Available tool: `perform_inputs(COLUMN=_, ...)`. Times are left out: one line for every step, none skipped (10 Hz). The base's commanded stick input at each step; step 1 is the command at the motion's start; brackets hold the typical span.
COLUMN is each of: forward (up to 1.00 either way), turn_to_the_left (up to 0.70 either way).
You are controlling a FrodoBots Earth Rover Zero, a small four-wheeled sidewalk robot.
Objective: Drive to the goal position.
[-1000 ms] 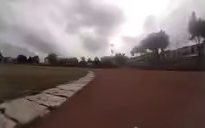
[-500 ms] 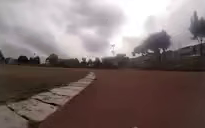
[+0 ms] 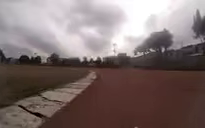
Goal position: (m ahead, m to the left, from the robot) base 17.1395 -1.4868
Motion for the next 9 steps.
perform_inputs(forward=1.0, turn_to_the_left=0.0)
perform_inputs(forward=1.0, turn_to_the_left=0.0)
perform_inputs(forward=1.0, turn_to_the_left=0.0)
perform_inputs(forward=1.0, turn_to_the_left=0.0)
perform_inputs(forward=1.0, turn_to_the_left=0.0)
perform_inputs(forward=1.0, turn_to_the_left=0.0)
perform_inputs(forward=1.0, turn_to_the_left=0.0)
perform_inputs(forward=1.0, turn_to_the_left=0.0)
perform_inputs(forward=1.0, turn_to_the_left=0.0)
